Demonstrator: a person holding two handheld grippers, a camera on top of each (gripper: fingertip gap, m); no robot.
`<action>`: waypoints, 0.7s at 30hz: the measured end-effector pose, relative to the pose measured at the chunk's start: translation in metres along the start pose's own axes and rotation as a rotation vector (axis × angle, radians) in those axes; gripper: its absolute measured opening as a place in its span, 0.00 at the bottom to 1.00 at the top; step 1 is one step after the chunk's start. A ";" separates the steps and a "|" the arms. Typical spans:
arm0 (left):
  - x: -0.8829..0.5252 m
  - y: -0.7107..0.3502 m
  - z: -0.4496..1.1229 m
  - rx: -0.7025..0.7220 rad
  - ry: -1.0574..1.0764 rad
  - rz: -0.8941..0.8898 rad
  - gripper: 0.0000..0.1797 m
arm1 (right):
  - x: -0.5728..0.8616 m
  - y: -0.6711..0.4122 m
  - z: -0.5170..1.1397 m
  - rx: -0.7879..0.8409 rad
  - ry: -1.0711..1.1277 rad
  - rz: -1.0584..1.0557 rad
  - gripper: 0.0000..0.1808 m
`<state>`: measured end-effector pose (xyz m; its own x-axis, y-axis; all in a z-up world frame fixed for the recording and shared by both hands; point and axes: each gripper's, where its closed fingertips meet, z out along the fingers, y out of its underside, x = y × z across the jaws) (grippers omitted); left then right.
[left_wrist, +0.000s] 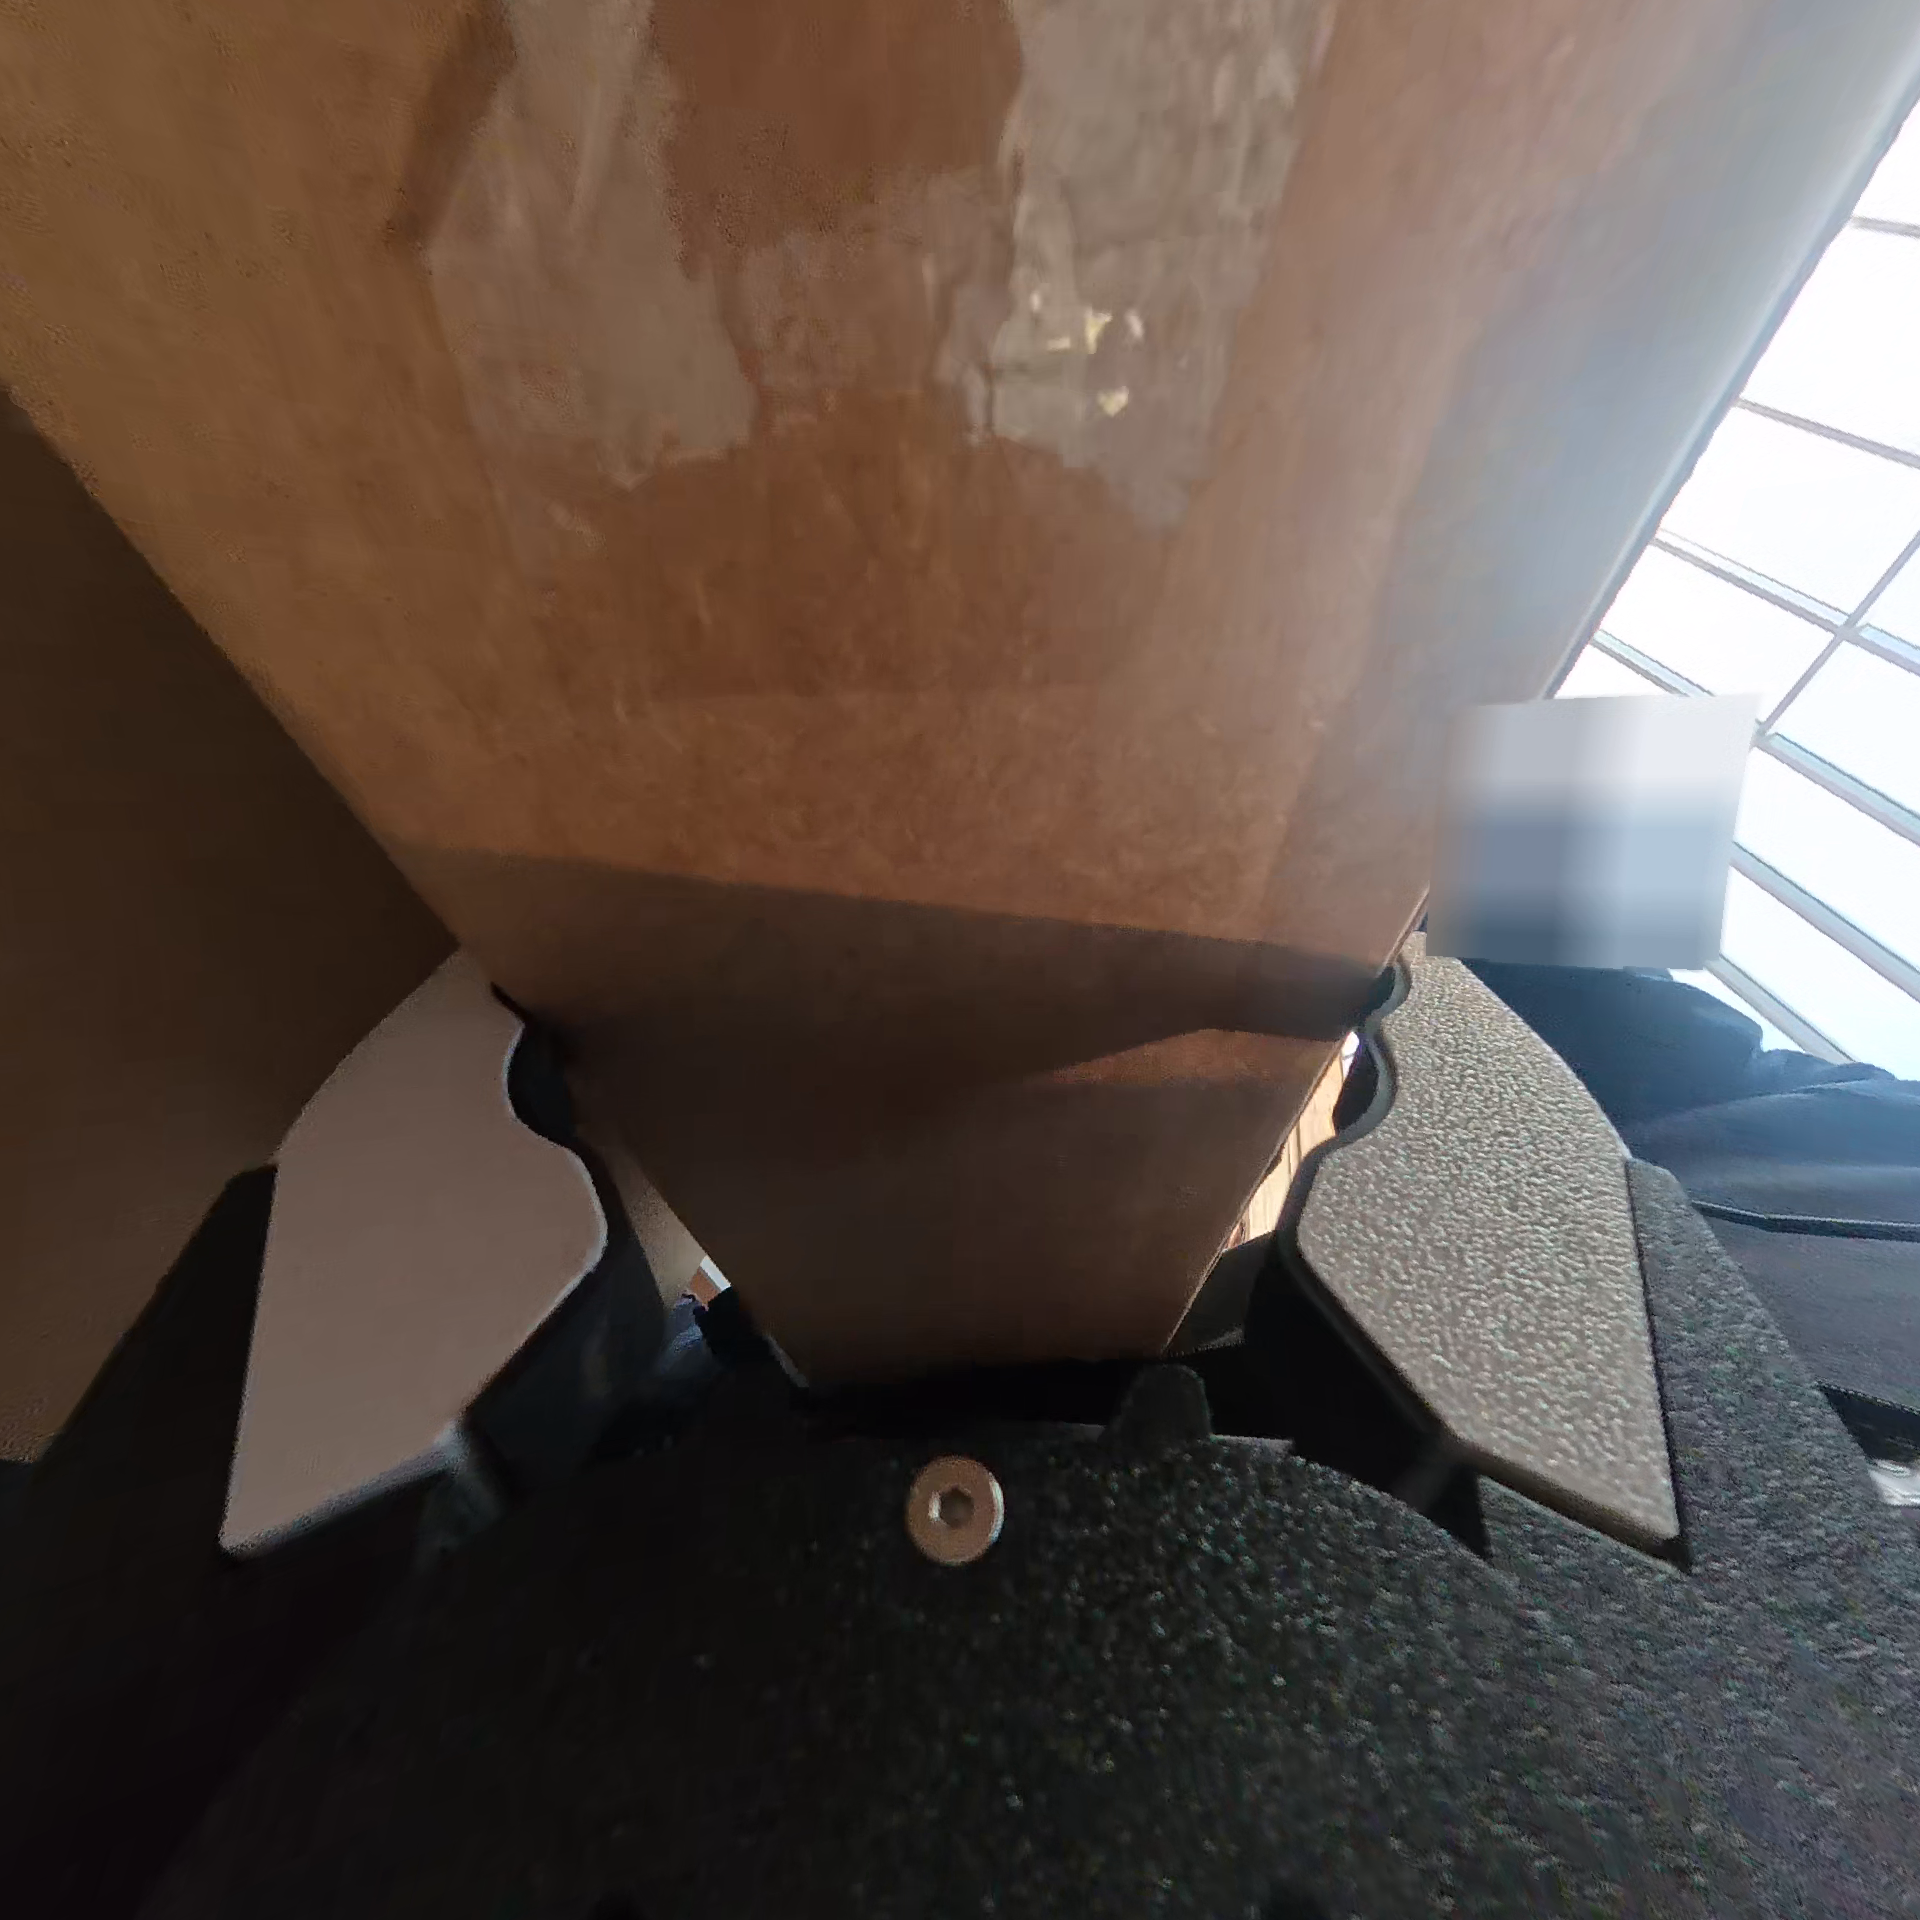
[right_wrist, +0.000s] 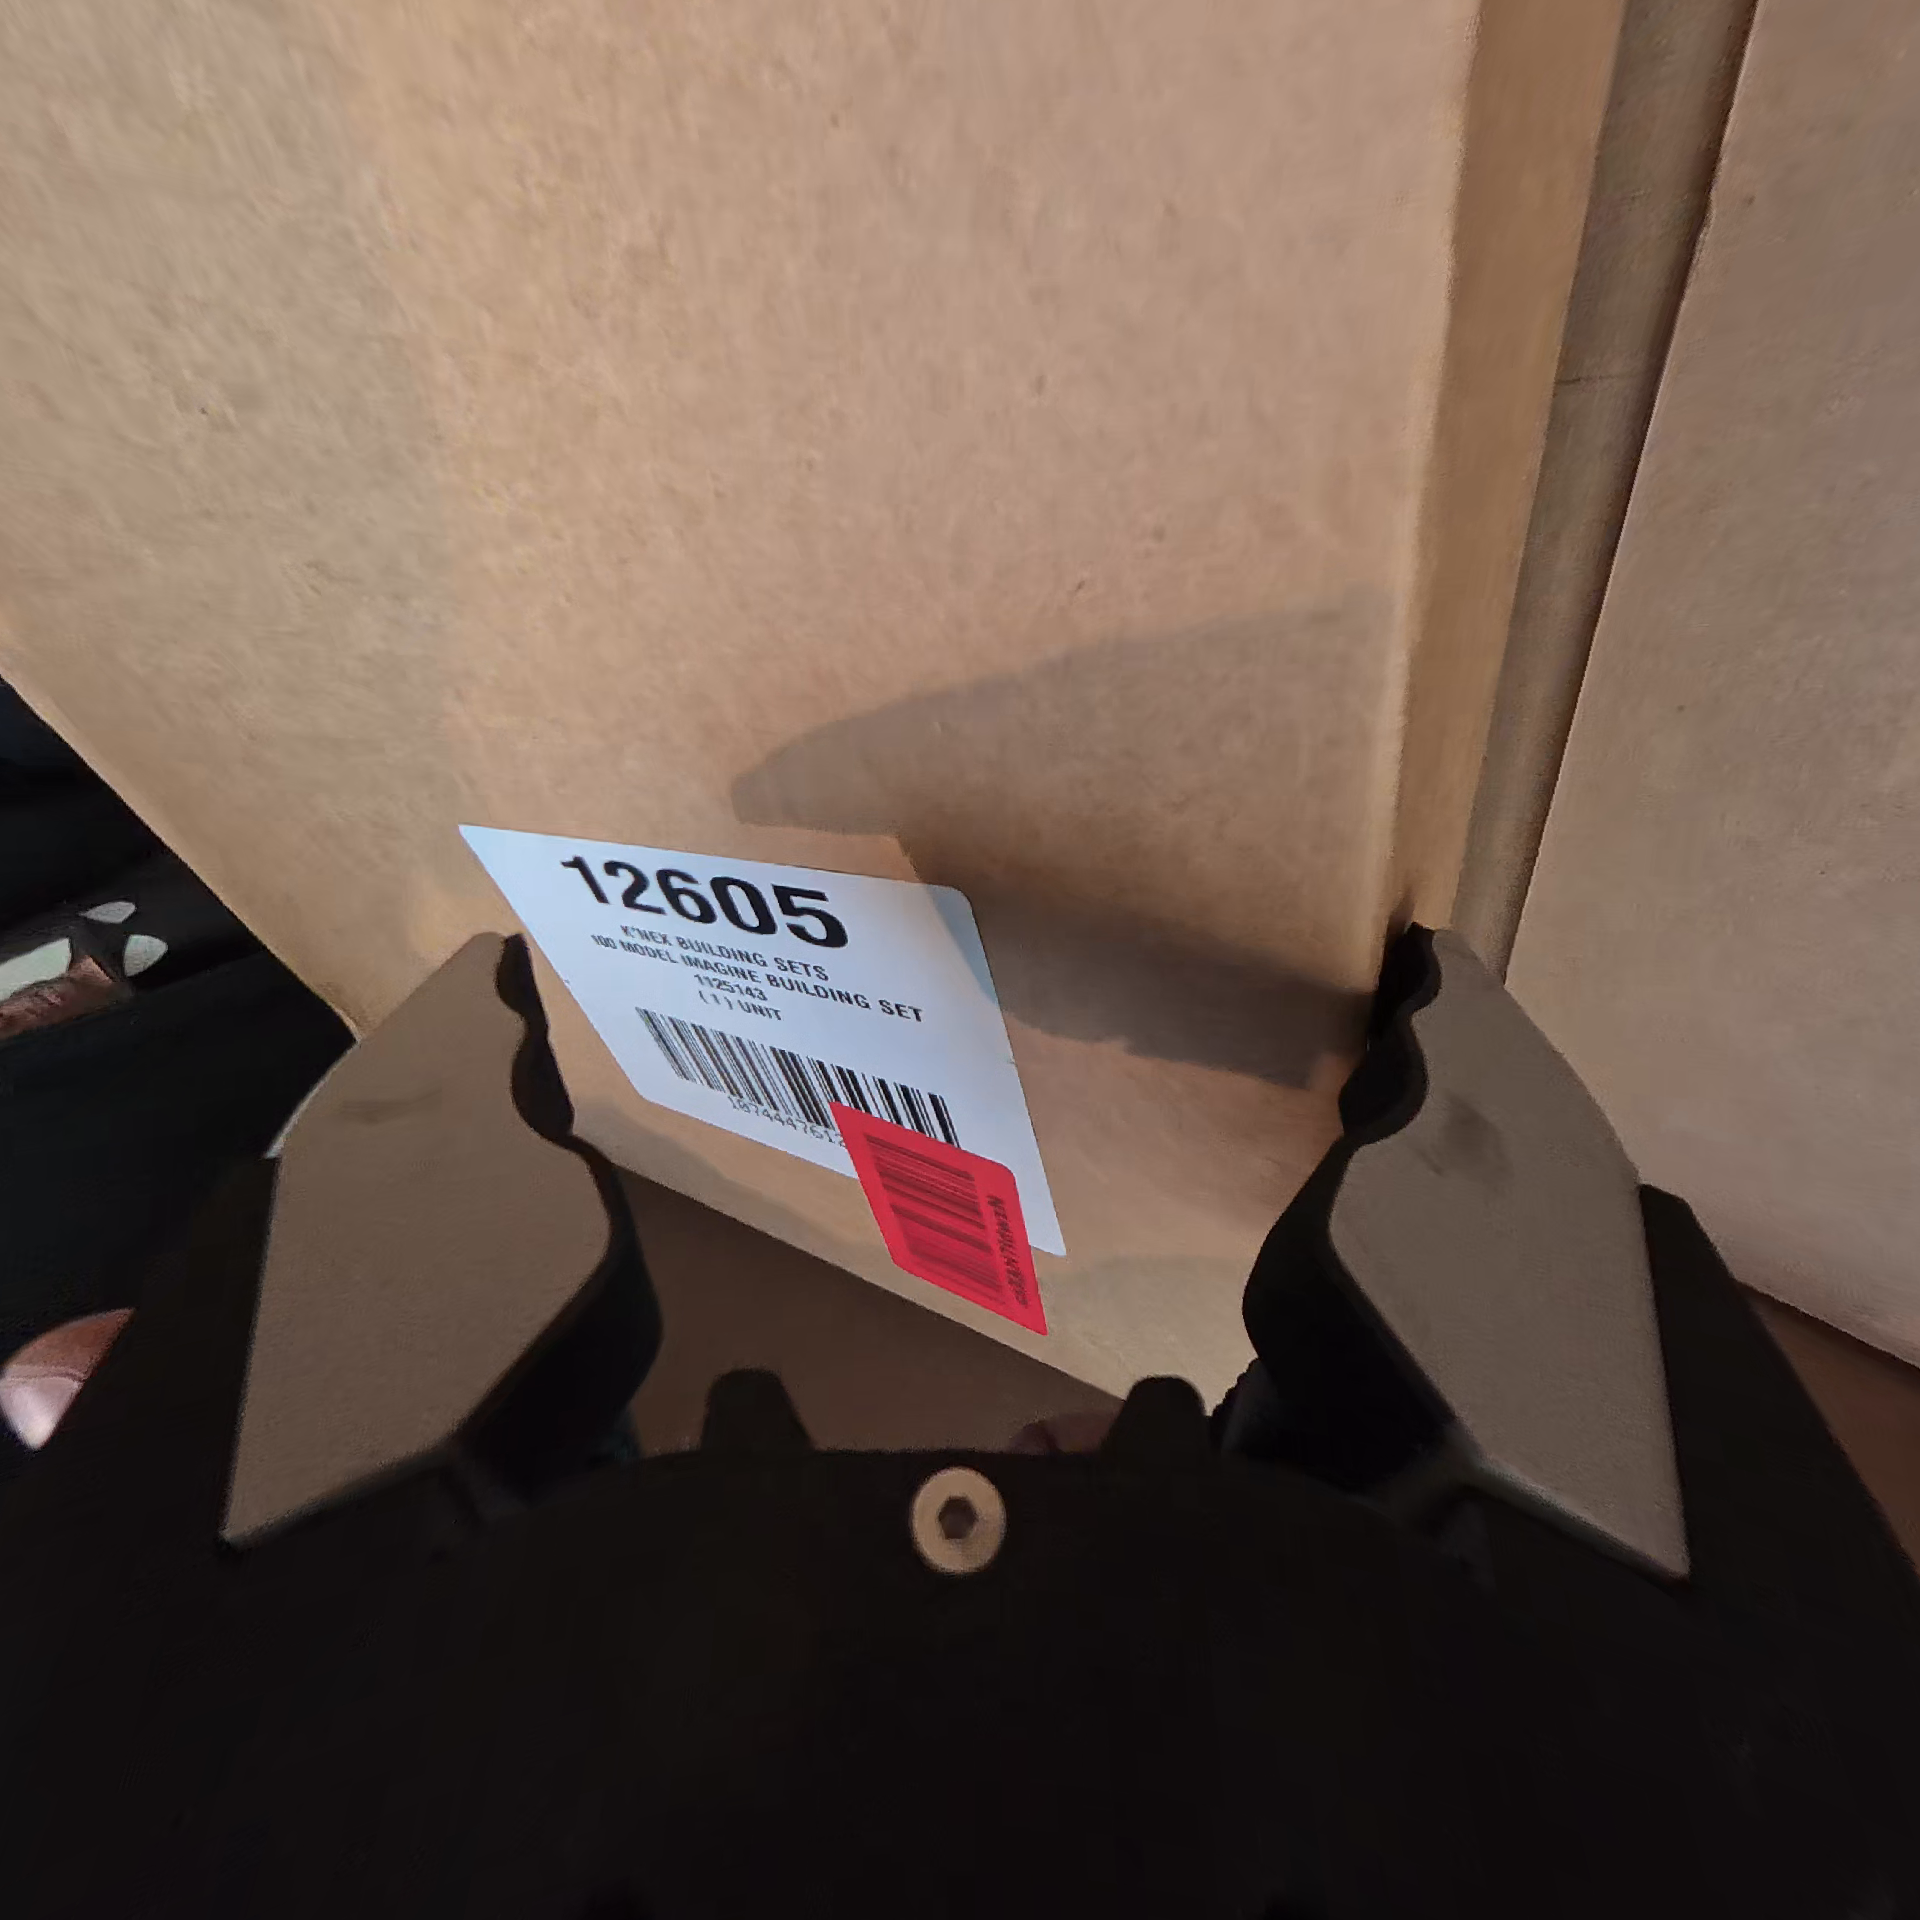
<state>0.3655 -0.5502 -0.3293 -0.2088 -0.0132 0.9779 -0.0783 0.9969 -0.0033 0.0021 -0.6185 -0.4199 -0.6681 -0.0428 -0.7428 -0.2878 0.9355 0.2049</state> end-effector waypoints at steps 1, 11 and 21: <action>-0.002 -0.002 -0.003 0.001 0.006 -0.002 0.80 | -0.004 0.005 0.002 -0.014 0.011 -0.011 0.80; -0.029 -0.019 -0.026 0.032 0.126 0.001 0.82 | -0.050 0.050 -0.005 -0.082 0.181 -0.143 0.81; -0.032 -0.008 -0.037 0.047 0.084 0.003 0.82 | -0.061 0.064 0.006 0.012 0.146 -0.140 0.80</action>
<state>0.4093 -0.5550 -0.3531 -0.1266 -0.0021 0.9920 -0.1237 0.9922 -0.0137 0.0282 -0.5540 -0.3654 -0.7150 -0.2227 -0.6628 -0.3776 0.9207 0.0980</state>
